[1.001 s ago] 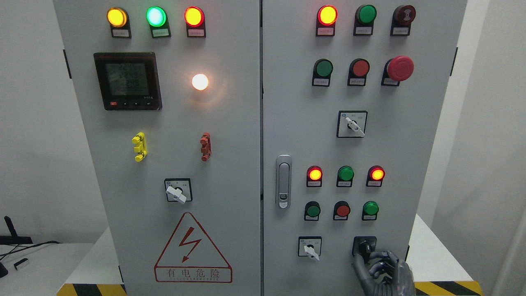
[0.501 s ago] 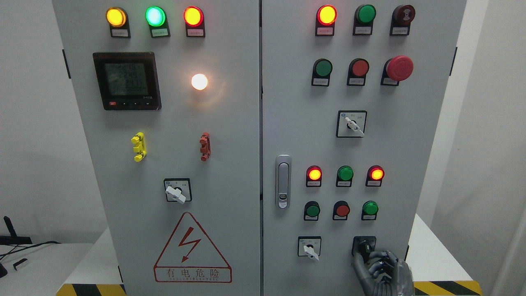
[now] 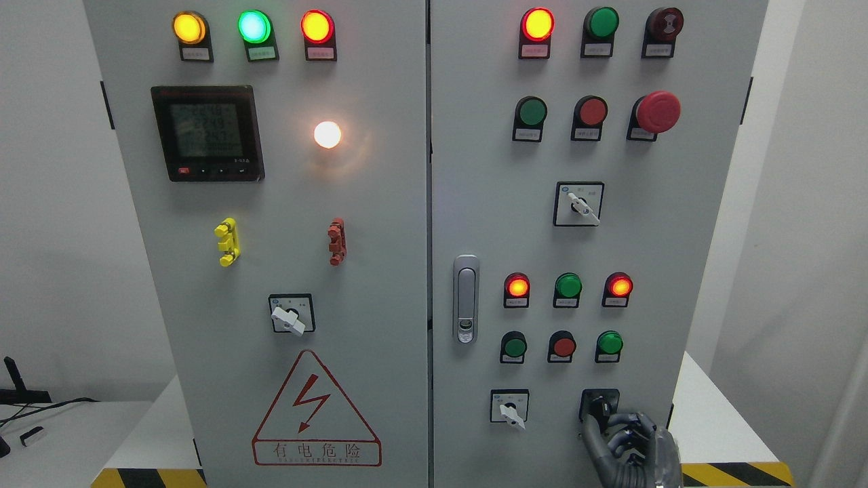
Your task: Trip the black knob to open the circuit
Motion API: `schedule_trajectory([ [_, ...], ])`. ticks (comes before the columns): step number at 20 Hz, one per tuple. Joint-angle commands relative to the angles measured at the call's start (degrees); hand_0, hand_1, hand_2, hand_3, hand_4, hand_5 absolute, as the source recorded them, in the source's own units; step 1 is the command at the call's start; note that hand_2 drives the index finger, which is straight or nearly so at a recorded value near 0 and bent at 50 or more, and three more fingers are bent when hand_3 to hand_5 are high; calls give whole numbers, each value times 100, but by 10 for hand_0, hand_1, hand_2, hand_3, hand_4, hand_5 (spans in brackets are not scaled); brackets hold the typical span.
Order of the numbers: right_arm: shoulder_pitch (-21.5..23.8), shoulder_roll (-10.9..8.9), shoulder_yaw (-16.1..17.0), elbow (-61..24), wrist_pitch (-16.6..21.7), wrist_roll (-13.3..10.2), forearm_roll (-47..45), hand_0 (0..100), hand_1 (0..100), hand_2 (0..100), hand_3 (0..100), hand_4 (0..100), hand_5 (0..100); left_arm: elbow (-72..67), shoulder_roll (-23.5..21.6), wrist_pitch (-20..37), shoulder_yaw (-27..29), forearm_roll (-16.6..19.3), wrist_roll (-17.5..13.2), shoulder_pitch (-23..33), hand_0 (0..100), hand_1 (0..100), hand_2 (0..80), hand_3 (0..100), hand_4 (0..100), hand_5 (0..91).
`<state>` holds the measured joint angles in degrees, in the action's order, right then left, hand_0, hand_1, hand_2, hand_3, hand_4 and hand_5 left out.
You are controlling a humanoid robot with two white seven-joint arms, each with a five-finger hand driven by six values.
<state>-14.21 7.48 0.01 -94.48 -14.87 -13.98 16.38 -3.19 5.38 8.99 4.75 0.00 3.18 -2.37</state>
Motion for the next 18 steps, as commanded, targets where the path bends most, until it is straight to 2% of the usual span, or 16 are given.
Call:
schedule_trajectory([
  [1, -3, 25, -18, 9, -7, 9, -12, 312, 668, 575, 848, 868, 960, 3, -2, -3, 0, 176, -1, 0, 120, 389, 0, 0, 0, 0],
  [18, -3, 25, -71, 9, -86, 18, -12, 311, 665, 595, 854, 872, 961, 3, 6, -3, 0, 176, -1, 0, 120, 389, 0, 0, 0, 0],
])
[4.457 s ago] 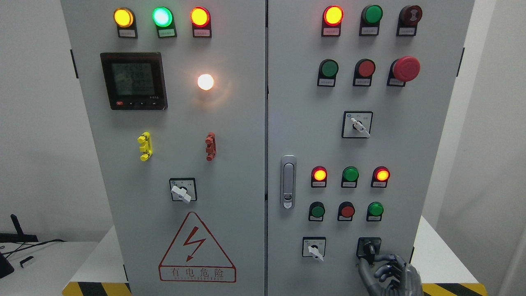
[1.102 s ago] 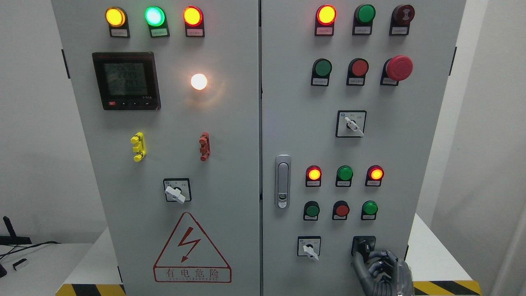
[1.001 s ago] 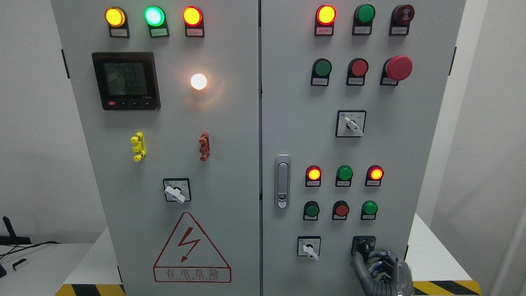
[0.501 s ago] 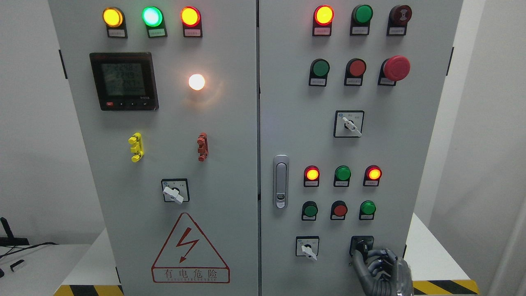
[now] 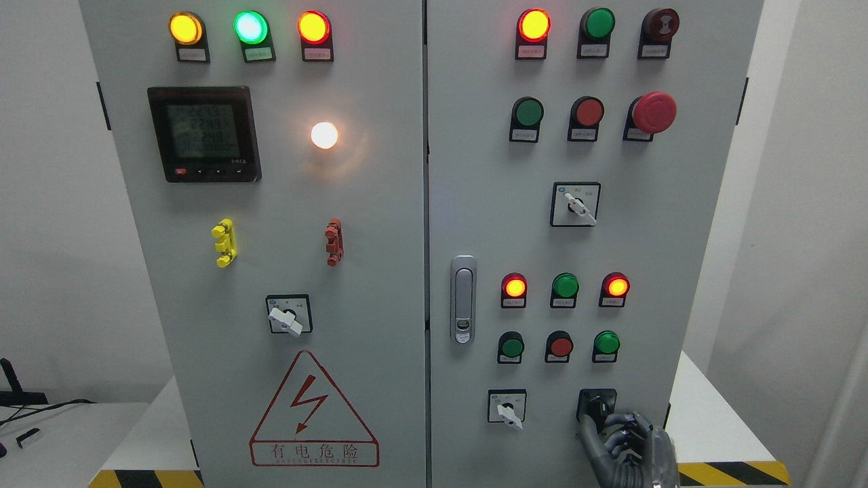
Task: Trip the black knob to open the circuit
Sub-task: 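Twist the black knob with the right hand to switch it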
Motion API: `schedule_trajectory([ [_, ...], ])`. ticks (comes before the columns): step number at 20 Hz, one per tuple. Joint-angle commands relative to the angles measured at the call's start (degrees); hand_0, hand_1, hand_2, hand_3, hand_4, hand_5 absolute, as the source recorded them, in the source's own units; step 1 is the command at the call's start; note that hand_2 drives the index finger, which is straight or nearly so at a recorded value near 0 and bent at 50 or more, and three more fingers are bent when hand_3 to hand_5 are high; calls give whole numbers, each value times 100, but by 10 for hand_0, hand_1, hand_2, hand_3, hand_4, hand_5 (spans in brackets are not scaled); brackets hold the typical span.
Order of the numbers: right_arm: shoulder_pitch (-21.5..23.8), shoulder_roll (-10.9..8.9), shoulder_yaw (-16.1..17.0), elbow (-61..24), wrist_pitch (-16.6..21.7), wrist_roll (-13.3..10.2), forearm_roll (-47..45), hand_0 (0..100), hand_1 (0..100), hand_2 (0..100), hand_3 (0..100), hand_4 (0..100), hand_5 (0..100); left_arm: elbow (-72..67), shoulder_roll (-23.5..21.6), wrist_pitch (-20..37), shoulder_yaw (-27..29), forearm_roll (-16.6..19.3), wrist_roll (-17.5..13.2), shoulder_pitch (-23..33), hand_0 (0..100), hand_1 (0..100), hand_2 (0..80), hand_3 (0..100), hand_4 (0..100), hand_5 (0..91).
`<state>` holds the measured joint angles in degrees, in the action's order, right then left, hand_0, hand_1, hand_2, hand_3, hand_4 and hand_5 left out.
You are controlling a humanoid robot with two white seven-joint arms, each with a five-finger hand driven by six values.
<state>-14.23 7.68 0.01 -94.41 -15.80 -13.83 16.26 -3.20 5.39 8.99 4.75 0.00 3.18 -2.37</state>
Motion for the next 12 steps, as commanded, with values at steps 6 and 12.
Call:
schedule_trajectory([
  [6, -1, 5, -71, -16, -46, 3, -229, 309, 662, 598, 859, 872, 963, 3, -2, -3, 0, 176, -1, 0, 120, 389, 0, 0, 0, 0],
  [12, -9, 5, -71, -16, -90, 3, -238, 308, 659, 600, 861, 874, 965, 3, -2, -3, 0, 176, -1, 0, 120, 389, 0, 0, 0, 0],
])
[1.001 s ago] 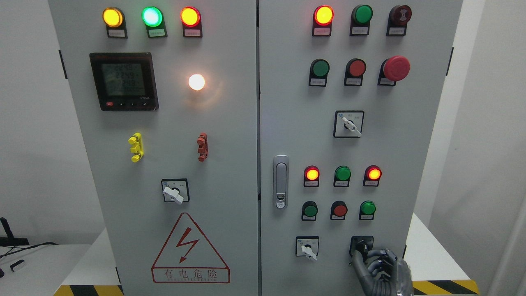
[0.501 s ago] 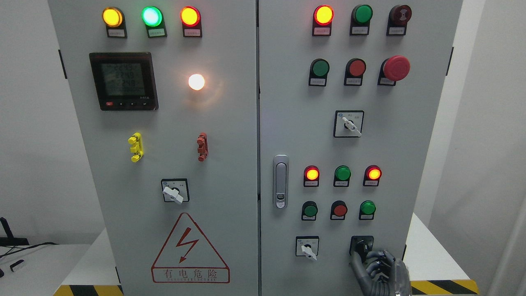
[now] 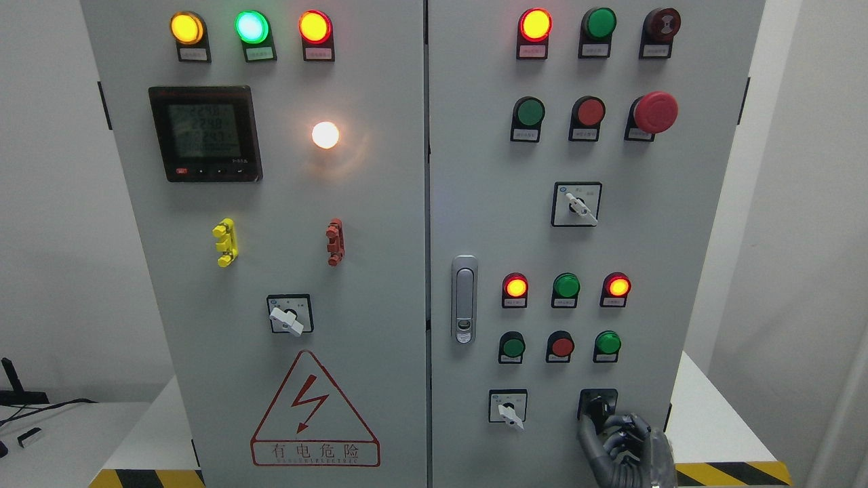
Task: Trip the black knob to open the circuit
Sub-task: 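Twist the black knob with the right hand to switch it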
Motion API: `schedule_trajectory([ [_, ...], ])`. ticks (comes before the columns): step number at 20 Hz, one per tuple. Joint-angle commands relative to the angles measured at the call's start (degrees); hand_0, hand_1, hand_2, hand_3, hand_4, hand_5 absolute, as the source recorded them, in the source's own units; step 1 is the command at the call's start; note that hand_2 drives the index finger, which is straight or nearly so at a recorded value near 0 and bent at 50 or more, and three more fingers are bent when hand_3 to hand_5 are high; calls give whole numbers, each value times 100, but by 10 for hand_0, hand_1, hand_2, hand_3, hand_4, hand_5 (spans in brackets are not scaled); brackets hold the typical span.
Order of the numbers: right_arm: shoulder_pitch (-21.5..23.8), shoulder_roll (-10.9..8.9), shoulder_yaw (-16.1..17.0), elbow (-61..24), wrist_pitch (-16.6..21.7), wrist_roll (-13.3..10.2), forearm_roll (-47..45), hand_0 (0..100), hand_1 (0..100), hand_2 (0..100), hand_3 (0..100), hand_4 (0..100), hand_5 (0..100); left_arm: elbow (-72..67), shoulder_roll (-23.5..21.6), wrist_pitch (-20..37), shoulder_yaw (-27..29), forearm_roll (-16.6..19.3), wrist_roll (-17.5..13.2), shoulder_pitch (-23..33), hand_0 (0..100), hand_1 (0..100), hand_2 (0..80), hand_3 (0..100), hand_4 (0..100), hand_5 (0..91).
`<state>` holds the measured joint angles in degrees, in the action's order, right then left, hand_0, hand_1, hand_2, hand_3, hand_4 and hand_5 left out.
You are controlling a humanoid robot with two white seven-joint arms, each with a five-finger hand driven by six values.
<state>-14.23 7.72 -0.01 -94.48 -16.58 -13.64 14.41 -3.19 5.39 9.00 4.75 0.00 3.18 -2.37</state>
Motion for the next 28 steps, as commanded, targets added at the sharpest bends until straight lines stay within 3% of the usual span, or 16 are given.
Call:
schedule_trajectory([
  [1, -9, 1, -70, -9, -12, -16, -53, 308, 659, 600, 862, 874, 965, 3, -3, -3, 0, 176, -1, 0, 120, 389, 0, 0, 0, 0],
  [28, -45, 1, -70, -18, -29, -16, -237, 308, 656, 623, 877, 883, 968, 3, -3, -3, 0, 176, -1, 0, 120, 389, 0, 0, 0, 0],
])
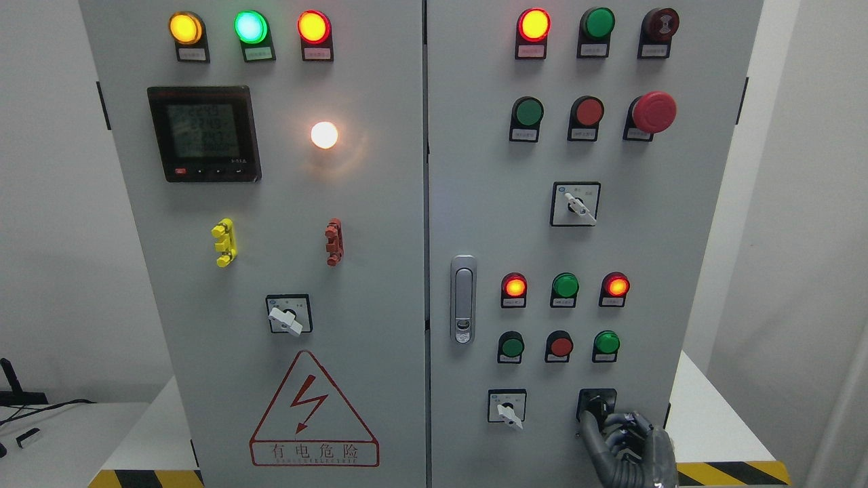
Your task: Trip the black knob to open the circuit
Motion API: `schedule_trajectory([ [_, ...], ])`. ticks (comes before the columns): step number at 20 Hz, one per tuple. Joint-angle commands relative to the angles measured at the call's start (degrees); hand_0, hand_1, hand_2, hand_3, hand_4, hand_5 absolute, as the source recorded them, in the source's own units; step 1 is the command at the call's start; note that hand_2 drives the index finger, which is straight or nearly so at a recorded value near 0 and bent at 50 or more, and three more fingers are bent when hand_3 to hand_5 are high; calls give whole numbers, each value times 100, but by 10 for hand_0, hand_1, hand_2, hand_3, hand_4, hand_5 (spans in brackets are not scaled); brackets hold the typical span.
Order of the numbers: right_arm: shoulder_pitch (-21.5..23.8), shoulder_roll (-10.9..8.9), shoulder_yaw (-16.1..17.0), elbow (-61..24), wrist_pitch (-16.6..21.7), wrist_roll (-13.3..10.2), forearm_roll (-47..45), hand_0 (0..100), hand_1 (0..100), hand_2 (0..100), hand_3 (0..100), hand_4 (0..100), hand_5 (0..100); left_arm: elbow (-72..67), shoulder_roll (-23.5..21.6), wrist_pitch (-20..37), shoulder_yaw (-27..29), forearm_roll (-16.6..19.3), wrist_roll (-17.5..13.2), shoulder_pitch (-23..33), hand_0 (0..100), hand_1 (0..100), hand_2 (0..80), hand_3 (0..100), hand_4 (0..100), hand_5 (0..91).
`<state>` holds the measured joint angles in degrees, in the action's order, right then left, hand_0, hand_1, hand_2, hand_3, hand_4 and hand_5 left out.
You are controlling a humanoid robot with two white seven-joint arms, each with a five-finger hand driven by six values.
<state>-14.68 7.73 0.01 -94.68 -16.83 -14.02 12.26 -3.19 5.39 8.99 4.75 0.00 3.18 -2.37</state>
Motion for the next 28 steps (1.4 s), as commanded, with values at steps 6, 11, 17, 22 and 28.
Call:
schedule_trajectory([
  [6, 0, 0, -71, 2, -5, 30, -22, 308, 655, 631, 883, 885, 969, -6, 6, -3, 0, 176, -1, 0, 120, 389, 0, 0, 0, 0],
  [11, 0, 0, -80, -7, -5, 30, -171, 308, 655, 635, 889, 889, 970, 3, -3, -3, 0, 176, -1, 0, 120, 389, 0, 0, 0, 0],
  [17, -35, 0, -80, -7, -13, 30, -223, 308, 654, 638, 896, 892, 971, 3, -3, -3, 0, 176, -1, 0, 120, 389, 0, 0, 0, 0],
  [22, -53, 0, -80, -16, -207, 39, -408, 307, 654, 641, 897, 894, 971, 3, 6, -3, 0, 176, -1, 0, 120, 389, 0, 0, 0, 0],
  [28, -79, 0, -80, -16, -207, 39, -408, 307, 654, 645, 898, 894, 972, -6, -3, -3, 0, 176, -1, 0, 120, 389, 0, 0, 0, 0],
])
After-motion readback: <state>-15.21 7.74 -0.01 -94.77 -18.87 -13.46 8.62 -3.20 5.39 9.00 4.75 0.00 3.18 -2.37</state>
